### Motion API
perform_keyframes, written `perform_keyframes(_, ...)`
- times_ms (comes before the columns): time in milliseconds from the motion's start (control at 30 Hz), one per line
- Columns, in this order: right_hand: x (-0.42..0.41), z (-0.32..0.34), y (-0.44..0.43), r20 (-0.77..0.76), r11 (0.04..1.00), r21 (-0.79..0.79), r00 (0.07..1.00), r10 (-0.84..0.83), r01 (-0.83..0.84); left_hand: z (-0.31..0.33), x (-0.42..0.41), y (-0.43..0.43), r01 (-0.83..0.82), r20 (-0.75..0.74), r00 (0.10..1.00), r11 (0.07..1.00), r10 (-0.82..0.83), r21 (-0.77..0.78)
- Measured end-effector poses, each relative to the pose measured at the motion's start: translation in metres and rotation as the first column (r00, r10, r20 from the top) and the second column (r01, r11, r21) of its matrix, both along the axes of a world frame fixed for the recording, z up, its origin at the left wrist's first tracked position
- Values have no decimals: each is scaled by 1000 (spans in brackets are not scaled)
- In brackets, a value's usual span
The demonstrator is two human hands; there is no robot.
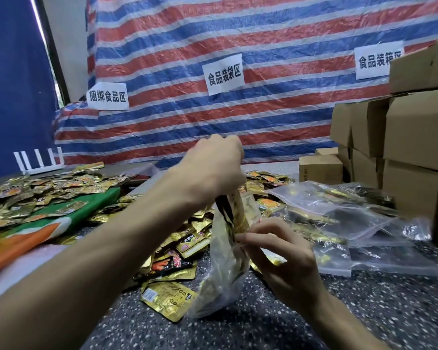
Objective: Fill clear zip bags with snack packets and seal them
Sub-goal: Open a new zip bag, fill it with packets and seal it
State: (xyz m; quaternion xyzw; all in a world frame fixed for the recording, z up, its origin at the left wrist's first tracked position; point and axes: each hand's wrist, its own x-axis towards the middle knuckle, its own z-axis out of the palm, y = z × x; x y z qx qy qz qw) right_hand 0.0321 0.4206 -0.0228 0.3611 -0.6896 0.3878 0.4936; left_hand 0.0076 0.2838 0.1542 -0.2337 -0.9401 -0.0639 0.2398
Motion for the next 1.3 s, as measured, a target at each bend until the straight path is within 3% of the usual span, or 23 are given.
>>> perform_keyframes(100,0,1,0,-15,1000,-6,1000,-17,17,11,0,-3,23,-42,999,999,-25,-46)
perform_keyframes(167,1,1,0,-28,1000,-4,1000,-14,13,7,2,-1,31,29,999,996,-29,-87)
perform_keyframes(333,0,-1,-2,-62,999,-12,997,-49,48,-35,-1,13,1,25,1000,965,6,-262)
perform_keyframes(400,0,-3,-1,-66,999,-18,997,-49,48,-47,-4,13,39,118,993,953,-3,-300)
perform_keyframes(500,-1,-3,-1,-54,999,-30,998,-21,19,-47,-11,6,58,293,956,972,12,-227)
perform_keyframes(667,0,0,0,-63,998,-47,997,-42,39,-24,-10,-8,100,316,946,993,-76,-60)
perform_keyframes(767,0,0,0,-87,992,-31,989,-122,119,-20,6,-19,207,391,898,978,-201,27)
perform_keyframes(900,1,0,2,-82,988,-35,985,-154,152,-38,30,-39,357,316,893,932,-320,-65)
perform_keyframes(1067,4,1,1,-54,982,-1,981,-187,187,-54,35,-54,391,150,917,906,-369,-162)
perform_keyframes(1300,4,10,22,188,966,117,950,-251,232,-61,29,-77,391,86,917,920,-390,8)
